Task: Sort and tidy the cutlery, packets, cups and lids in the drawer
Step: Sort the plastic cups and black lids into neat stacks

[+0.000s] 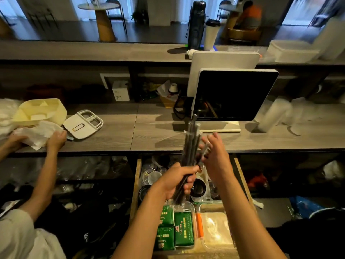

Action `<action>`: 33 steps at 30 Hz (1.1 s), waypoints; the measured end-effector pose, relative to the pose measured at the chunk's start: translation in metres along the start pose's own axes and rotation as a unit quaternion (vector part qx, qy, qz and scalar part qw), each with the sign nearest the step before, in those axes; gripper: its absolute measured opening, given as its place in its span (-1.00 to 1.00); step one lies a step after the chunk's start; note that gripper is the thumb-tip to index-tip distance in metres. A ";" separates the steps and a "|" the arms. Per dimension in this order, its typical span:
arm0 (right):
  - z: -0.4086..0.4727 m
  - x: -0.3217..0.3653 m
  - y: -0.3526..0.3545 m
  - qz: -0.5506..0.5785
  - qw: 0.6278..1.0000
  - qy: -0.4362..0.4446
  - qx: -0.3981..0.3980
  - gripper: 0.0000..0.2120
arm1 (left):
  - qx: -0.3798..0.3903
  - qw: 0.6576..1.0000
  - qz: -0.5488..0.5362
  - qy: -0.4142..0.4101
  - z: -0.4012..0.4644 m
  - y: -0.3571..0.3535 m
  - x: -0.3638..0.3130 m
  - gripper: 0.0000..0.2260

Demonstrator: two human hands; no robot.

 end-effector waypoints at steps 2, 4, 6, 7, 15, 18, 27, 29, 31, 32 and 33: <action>0.000 0.013 0.001 0.011 1.000 0.010 0.006 -0.31 | 0.065 0.997 0.030 0.032 -0.002 -0.013 0.010 -0.89; 0.001 0.020 0.002 0.004 0.999 0.029 0.013 -0.36 | 0.110 0.991 0.054 0.060 -0.004 -0.022 0.016 -0.87; 0.002 0.025 -0.001 -0.040 0.996 0.061 0.046 -0.37 | 0.136 0.984 0.081 0.086 -0.006 -0.029 0.021 -0.86; 0.002 0.026 -0.004 -0.075 0.992 0.078 0.066 -0.41 | 0.142 0.981 0.087 0.100 -0.007 -0.030 0.023 -0.85; 0.003 0.047 0.024 -0.194 0.964 0.183 0.014 -0.40 | 0.119 0.977 0.128 0.125 0.000 -0.039 0.024 -0.77; 0.007 0.042 0.027 -0.263 0.946 0.192 -0.009 -0.88 | 0.075 0.980 0.137 0.120 0.007 -0.040 0.024 -0.81; 0.011 0.018 0.024 -0.260 0.956 0.083 0.105 -0.85 | 0.015 0.973 0.204 0.107 0.024 -0.035 0.038 -0.86; 0.009 0.002 0.018 -0.249 0.958 0.043 0.133 -0.89 | 0.013 0.969 0.216 0.121 0.028 -0.032 0.047 -0.84; 0.008 -0.017 0.017 -0.199 0.969 -0.026 0.143 -0.83 | -0.006 0.968 0.214 0.126 0.031 -0.027 0.058 -0.86; 0.009 -0.025 0.017 -0.169 0.974 -0.051 0.139 -0.81 | -0.016 0.970 0.209 0.124 0.031 -0.026 0.061 -0.91; 0.011 -0.032 0.019 -0.148 0.979 -0.061 0.125 -0.80 | -0.029 0.972 0.199 0.119 0.031 -0.024 0.064 -0.96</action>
Point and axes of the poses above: each hand's wrist, its own z-axis towards the middle knuckle, its own y-axis out of the back of the hand, x = y × z, the point moved 9 cm from there along z, towards the middle knuckle, and after that the axes turned 11 degrees about z, right-handed, at the moved point
